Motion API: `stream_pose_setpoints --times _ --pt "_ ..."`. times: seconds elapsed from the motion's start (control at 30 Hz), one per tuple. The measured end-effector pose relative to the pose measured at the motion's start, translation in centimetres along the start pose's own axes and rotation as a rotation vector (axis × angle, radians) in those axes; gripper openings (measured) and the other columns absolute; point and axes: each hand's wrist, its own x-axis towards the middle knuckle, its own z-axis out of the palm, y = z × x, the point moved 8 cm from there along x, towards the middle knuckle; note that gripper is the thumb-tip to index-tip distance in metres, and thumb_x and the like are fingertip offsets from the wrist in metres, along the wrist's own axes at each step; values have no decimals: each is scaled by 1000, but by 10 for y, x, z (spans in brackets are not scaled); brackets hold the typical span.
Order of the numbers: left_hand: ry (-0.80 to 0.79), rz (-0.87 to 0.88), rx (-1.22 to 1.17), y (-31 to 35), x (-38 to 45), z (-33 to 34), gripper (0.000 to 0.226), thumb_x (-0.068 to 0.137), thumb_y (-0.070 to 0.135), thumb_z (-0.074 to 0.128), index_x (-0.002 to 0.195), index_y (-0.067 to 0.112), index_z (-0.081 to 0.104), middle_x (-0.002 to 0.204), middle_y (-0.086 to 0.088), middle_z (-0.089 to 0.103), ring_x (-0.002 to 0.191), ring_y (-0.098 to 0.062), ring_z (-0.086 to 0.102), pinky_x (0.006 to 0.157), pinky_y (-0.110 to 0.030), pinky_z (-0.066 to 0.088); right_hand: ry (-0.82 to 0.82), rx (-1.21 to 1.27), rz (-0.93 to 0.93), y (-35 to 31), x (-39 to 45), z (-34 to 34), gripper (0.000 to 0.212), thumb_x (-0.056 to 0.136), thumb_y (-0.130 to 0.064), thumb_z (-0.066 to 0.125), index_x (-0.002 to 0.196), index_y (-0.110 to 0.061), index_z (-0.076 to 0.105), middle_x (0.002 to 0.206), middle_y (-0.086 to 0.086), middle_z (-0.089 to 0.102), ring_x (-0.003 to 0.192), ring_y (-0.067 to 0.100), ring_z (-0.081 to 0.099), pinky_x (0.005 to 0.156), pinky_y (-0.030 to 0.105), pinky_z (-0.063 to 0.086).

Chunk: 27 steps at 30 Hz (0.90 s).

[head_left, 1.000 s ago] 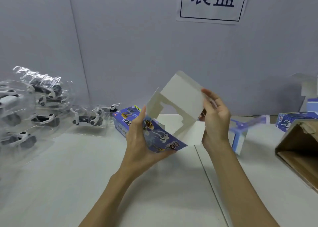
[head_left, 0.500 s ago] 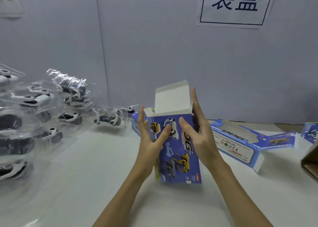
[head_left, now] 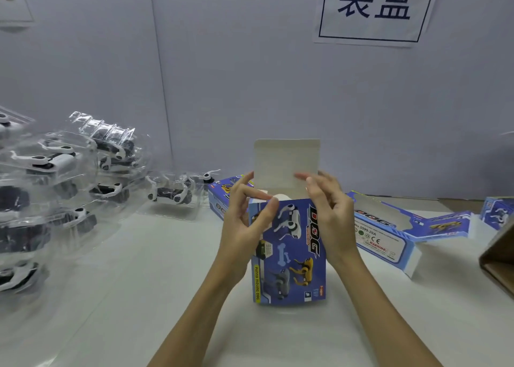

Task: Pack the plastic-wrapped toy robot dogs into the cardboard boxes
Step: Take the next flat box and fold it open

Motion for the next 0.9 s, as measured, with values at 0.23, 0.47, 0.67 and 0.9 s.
stream_pose_setpoints --times 0.23,0.47,0.67,0.9 --pt "-31 113 49 13 3 -2 55 85 40 80 135 41 56 128 4 51 122 -24 63 89 -40 61 5 99 -80 -10 -7 3 54 91 -77 53 111 -28 64 107 7 69 102 31 71 77 41 61" --pt "-138 98 166 2 -4 11 60 83 52 77 136 41 51 144 11 40 133 -18 56 91 -36 61 -33 4 -35 1 -3 0 39 101 -52 50 107 -16 63 110 -4 71 103 20 74 63 29 60" --pt "96 54 45 2 -7 -6 56 87 38 78 130 37 41 150 1 43 123 -30 66 98 -58 57 -44 56 -7 1 -10 15 68 84 -81 53 126 -29 38 136 1 55 122 15 64 89 35 59" --pt "-147 -20 147 10 -3 -16 54 88 45 74 138 48 54 152 9 41 136 -31 55 100 -42 57 -266 -97 -64 -5 -12 30 22 96 -44 57 118 -43 53 134 -13 57 129 16 58 100 48 54"
